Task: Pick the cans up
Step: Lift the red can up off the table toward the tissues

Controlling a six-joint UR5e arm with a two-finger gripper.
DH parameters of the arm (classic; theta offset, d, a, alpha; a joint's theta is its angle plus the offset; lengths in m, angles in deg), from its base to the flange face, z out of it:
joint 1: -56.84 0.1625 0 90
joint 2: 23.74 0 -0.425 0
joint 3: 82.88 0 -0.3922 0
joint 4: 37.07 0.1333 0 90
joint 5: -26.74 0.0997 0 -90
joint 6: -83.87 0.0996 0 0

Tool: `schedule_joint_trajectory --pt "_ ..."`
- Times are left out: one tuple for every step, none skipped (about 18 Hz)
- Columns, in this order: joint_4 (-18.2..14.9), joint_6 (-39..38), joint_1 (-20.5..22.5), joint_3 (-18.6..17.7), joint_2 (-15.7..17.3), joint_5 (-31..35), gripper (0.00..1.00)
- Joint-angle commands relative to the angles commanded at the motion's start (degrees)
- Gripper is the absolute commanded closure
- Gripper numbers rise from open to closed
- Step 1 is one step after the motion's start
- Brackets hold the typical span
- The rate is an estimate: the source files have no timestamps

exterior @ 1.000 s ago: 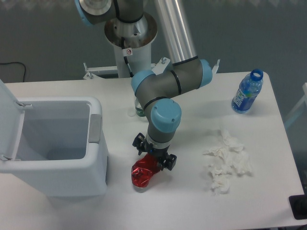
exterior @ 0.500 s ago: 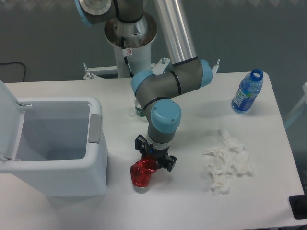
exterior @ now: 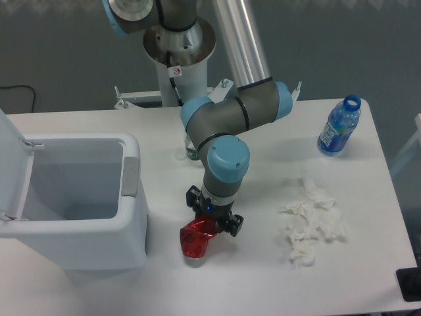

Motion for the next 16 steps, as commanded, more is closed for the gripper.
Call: schedule_joint_trajectory --pt "0.0 1.0 0.1 0.8 0.6 0.0 0.33" --pt "0.1 2.5 0.7 1.4 1.1 0.0 0.33" --pt "0.1 4.3 1.9 2.1 2.0 -0.1 0.33" --pt "0.1 6.6 2.6 2.2 3.0 -0.1 0.33" --pt "0.1 9.2 2.9 2.3 4.0 -0.1 0.33" --pt "0.0 11.4 3.6 2.4 4.7 -0.1 0.33" --pt "-0.1 12.5 5.2 2.7 5.9 -0.3 0.33" --pt "0.0 12.6 5.5 2.9 6.8 -0.3 0.33" --pt "-0.2 12.6 5.8 3.4 7.2 -0.3 0.33" --pt "-0.3 12.7 6.2 4.0 7.2 -0.4 0.33" --pt "-0.6 12.8 6.4 4.7 7.3 -0.4 0.33" --pt "-0.6 13.1 6.6 4.8 7.4 -0.3 0.33" --pt "-0.5 13.9 6.9 5.0 7.4 -0.3 0.33" --pt "-0.6 14.2 6.9 5.0 7.4 -0.3 0.33" --pt "-0.6 14.2 6.9 4.8 7.4 -0.3 0.33" --pt "-0.6 14.2 6.9 4.9 7.4 -0.2 0.33"
